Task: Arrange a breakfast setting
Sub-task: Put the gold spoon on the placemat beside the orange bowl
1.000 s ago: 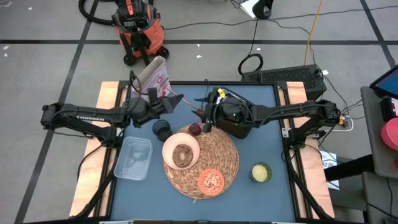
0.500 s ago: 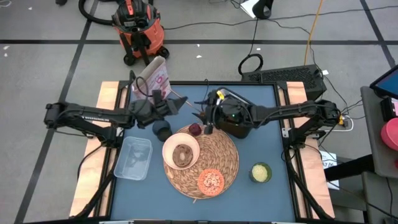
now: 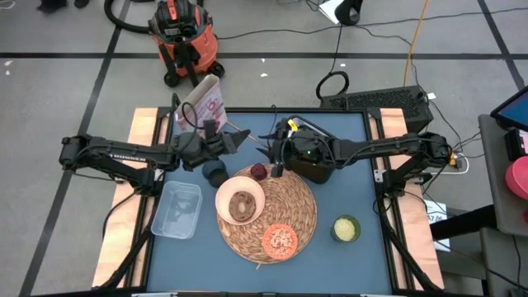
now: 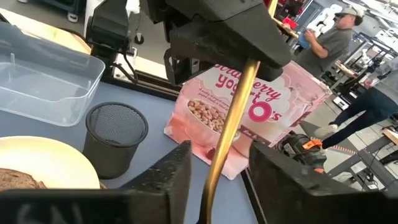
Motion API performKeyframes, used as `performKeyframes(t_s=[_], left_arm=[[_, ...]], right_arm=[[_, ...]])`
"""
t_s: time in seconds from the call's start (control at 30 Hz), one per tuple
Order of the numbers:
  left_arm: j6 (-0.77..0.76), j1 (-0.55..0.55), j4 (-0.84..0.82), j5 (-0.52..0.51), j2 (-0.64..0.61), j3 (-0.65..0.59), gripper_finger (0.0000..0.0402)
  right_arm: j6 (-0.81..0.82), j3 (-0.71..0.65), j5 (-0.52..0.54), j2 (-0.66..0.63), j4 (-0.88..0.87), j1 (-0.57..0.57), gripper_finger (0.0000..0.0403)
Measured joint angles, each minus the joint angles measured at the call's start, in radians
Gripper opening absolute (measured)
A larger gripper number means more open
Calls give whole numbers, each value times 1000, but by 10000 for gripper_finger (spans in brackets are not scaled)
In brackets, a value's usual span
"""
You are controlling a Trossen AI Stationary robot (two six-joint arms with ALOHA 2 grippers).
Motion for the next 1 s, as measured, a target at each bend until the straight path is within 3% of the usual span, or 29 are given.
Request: performKeyframes(t_s=[0.43,1.0], left_arm=[[28,0,-5,0,-1,0,37],[35,0,-9,2,-1,0,37]], right_arm=[[4,0,5,0,0,0,15],[2,0,4,0,0,-1,7]])
